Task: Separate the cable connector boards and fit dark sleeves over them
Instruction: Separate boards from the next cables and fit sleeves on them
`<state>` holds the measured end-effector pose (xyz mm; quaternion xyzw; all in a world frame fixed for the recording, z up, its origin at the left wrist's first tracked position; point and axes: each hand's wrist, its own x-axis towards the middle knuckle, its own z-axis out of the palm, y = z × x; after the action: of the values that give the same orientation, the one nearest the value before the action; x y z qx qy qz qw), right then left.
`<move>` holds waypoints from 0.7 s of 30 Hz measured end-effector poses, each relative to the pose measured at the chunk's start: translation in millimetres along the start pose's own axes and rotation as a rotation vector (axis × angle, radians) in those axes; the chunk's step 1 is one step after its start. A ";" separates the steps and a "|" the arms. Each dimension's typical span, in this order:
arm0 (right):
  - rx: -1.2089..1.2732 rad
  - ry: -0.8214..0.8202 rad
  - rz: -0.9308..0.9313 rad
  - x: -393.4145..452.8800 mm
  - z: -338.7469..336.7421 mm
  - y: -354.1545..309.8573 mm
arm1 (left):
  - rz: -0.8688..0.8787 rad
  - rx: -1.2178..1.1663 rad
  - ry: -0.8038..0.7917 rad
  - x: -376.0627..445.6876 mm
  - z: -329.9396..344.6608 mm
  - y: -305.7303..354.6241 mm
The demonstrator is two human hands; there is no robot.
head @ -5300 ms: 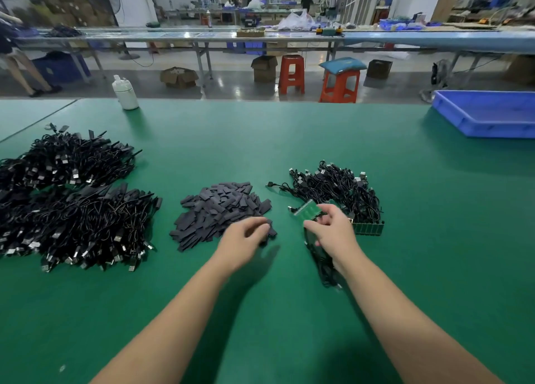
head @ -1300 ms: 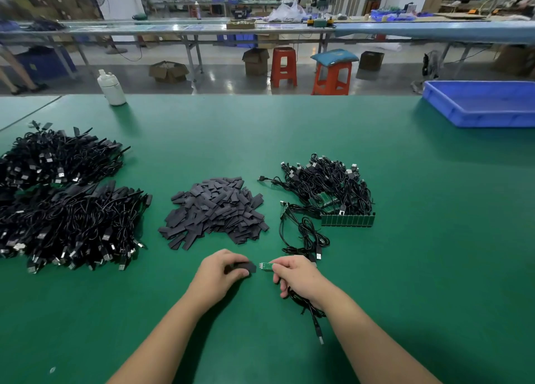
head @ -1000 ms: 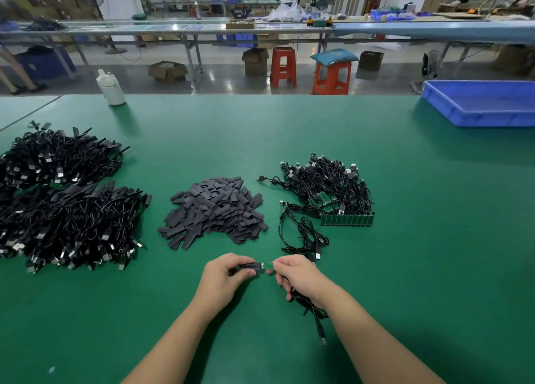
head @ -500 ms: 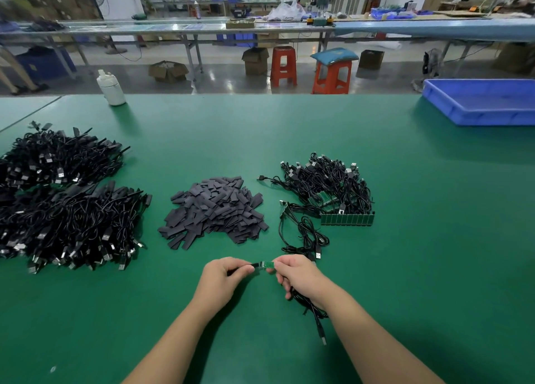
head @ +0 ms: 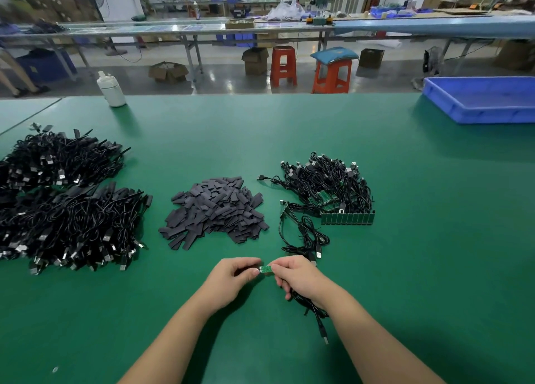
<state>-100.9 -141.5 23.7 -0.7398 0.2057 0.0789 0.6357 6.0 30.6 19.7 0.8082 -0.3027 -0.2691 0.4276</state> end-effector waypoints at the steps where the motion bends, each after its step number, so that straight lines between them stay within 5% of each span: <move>1: 0.002 0.000 0.001 0.2 0.1 0.1 | 0.010 0.053 -0.007 -0.4 0.1 0.7; 6: 0.018 0.002 0.001 1.2 0.0 0.7 | 0.150 0.358 0.065 -1.7 0.0 5.0; 12: 0.082 0.030 0.024 3.3 -1.2 0.8 | 0.200 0.215 0.232 -3.2 -2.3 5.4; 21: 0.123 0.027 0.030 2.7 -4.2 1.4 | 0.187 0.181 0.230 -2.1 2.3 3.5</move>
<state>-99.6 -146.3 22.1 -0.6971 0.2296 0.0657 0.6760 2.1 29.3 21.9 0.8372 -0.3486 -0.1057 0.4080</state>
